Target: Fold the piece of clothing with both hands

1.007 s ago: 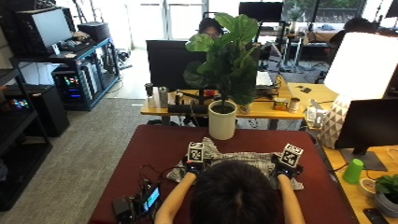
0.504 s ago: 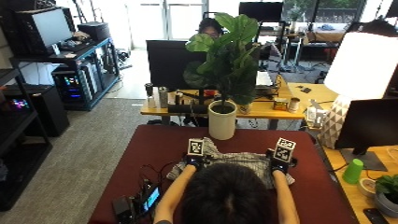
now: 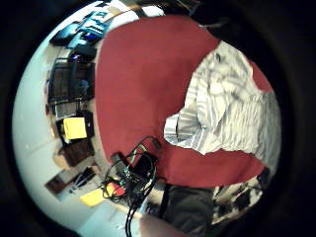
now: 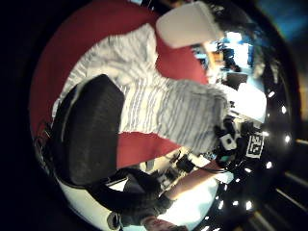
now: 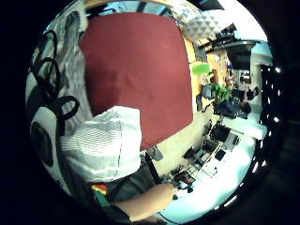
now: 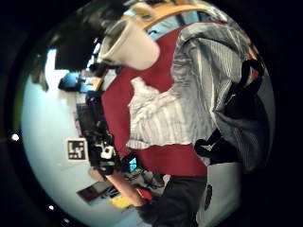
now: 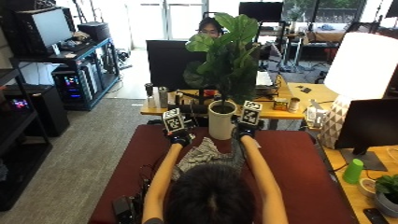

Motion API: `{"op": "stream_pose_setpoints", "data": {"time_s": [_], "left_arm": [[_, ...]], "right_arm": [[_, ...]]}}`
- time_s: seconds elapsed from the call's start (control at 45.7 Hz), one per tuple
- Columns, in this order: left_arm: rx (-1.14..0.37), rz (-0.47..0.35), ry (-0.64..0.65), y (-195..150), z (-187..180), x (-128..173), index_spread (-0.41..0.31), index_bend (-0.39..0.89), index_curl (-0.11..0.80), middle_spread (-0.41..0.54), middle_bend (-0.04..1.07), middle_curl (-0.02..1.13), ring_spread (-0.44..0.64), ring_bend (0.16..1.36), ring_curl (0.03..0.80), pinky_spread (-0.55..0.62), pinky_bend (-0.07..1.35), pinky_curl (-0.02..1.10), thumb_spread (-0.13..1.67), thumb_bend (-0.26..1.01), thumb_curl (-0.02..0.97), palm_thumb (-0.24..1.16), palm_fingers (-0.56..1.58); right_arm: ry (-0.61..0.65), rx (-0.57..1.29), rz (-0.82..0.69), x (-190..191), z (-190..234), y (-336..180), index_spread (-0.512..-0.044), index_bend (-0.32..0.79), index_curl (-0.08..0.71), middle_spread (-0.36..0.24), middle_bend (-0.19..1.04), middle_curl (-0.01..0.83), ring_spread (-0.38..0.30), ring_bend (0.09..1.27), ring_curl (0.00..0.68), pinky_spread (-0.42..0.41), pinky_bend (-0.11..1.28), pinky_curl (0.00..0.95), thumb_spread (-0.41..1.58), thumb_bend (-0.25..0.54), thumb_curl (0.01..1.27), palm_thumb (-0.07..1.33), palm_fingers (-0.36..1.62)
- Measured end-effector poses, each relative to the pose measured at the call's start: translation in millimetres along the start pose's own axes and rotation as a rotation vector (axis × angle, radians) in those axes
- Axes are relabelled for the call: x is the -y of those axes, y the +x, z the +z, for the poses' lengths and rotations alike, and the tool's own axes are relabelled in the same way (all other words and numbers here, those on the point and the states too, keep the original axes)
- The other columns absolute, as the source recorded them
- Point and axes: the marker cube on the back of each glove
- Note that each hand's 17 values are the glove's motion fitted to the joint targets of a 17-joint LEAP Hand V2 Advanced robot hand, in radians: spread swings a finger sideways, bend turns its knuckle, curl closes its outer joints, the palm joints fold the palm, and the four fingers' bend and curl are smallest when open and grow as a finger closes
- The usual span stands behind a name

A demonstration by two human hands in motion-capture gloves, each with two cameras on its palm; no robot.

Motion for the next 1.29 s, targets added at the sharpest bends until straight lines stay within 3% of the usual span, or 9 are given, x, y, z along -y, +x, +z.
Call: {"op": "stream_pose_setpoints", "data": {"time_s": [0.109, 0.175, 0.263, 0.46, 0.591, 0.766, 0.876, 1.117, 1.292], "left_arm": [[-0.081, -0.038, 0.142, -14.1, -32.3, 1.5, 0.039, 0.17, 0.225, 0.246, 0.20, 0.27, 0.37, 0.69, 0.313, 0.38, 0.56, 0.34, 1.27, 0.02, 0.222, 0.12, 0.07], [-0.098, -0.054, 0.203, -24.9, -38.0, 16.0, 0.033, 0.18, 0.242, 0.226, 0.20, 0.27, 0.34, 0.68, 0.308, 0.38, 0.54, 0.33, 1.32, 0.03, 0.219, 0.14, 0.11], [-0.062, -0.110, 0.346, -41.0, -58.7, -1.7, 0.023, 0.18, 0.263, 0.203, 0.19, 0.29, 0.31, 0.66, 0.304, 0.37, 0.51, 0.32, 1.37, 0.03, 0.214, 0.15, 0.16], [-0.145, -0.026, 0.187, -67.2, -42.4, 23.2, 0.015, 0.19, 0.302, 0.172, 0.15, 0.30, 0.27, 0.64, 0.301, 0.36, 0.46, 0.32, 1.44, 0.03, 0.205, 0.17, 0.21], [-0.141, -0.044, 0.145, -83.9, -34.5, 28.7, 0.013, 0.20, 0.331, 0.202, 0.10, 0.25, 0.26, 0.66, 0.309, 0.35, 0.48, 0.33, 1.46, 0.03, 0.199, 0.17, 0.18], [-0.136, -0.051, 0.110, -90.2, -28.4, 25.3, 0.012, 0.16, 0.337, 0.178, 0.18, 0.27, 0.25, 0.63, 0.298, 0.35, 0.45, 0.32, 1.47, 0.02, 0.192, 0.16, 0.22], [-0.117, -0.057, 0.098, -89.6, -27.2, 22.4, 0.011, 0.15, 0.336, 0.165, 0.18, 0.28, 0.25, 0.63, 0.298, 0.35, 0.43, 0.32, 1.46, 0.00, 0.185, 0.14, 0.23], [-0.090, -0.053, 0.120, -78.9, -33.4, 28.2, 0.011, 0.15, 0.330, 0.154, 0.17, 0.30, 0.24, 0.63, 0.300, 0.34, 0.42, 0.33, 1.45, -0.01, 0.179, 0.11, 0.25], [-0.024, -0.091, 0.195, -71.7, -27.9, 20.8, 0.006, 0.15, 0.330, 0.144, 0.17, 0.30, 0.23, 0.62, 0.300, 0.34, 0.41, 0.33, 1.44, 0.00, 0.180, 0.11, 0.26]], "right_arm": [[-0.113, 0.011, -0.088, -72.6, -2.8, -75.5, -0.242, 0.22, 0.432, -0.183, 0.36, 0.484, -0.247, 0.58, 0.451, -0.353, 0.57, 0.392, 0.23, -0.035, 0.68, 1.05, 1.32], [-0.188, 0.013, -0.106, -84.9, 19.8, -110.5, -0.242, 0.21, 0.439, -0.186, 0.36, 0.487, -0.249, 0.58, 0.454, -0.353, 0.57, 0.395, 0.22, -0.033, 0.68, 1.05, 1.32], [-0.238, 0.026, -0.159, -93.0, 62.1, -157.2, -0.245, 0.18, 0.445, -0.190, 0.35, 0.489, -0.255, 0.58, 0.460, -0.356, 0.58, 0.403, 0.22, -0.034, 0.69, 1.04, 1.30], [-0.490, 0.099, -0.232, -119.1, 156.6, -213.1, -0.242, 0.12, 0.430, -0.193, 0.32, 0.487, -0.261, 0.57, 0.464, -0.359, 0.63, 0.418, 0.24, -0.038, 0.71, 1.02, 1.23], [-0.632, 0.294, -0.221, -125.4, 165.7, -214.0, -0.235, 0.01, 0.354, -0.160, 0.22, 0.462, -0.239, 0.57, 0.456, -0.337, 0.70, 0.423, 0.42, -0.052, 0.69, 0.94, 1.04], [-0.402, 0.769, -0.330, -90.3, 104.6, -199.5, -0.231, 0.06, 0.293, -0.115, 0.19, 0.447, -0.171, 0.54, 0.444, -0.199, 0.68, 0.417, 0.80, -0.023, 0.64, 0.88, 0.95], [-0.451, 0.873, -0.315, -94.7, 62.2, -176.2, -0.234, 0.10, 0.278, -0.103, 0.18, 0.438, -0.153, 0.52, 0.427, -0.138, 0.64, 0.395, 0.94, -0.012, 0.61, 0.87, 0.94], [-0.070, 0.562, -0.305, -57.6, -6.7, -103.5, -0.224, 0.12, 0.276, -0.087, 0.22, 0.442, -0.125, 0.48, 0.407, -0.021, 0.50, 0.350, 1.12, -0.005, 0.56, 0.88, 0.98], [-0.070, 0.438, -0.131, -35.5, -1.4, -57.3, -0.223, 0.13, 0.283, -0.083, 0.25, 0.449, -0.112, 0.43, 0.400, 0.026, 0.41, 0.328, 1.19, -0.012, 0.54, 0.87, 0.97]]}}
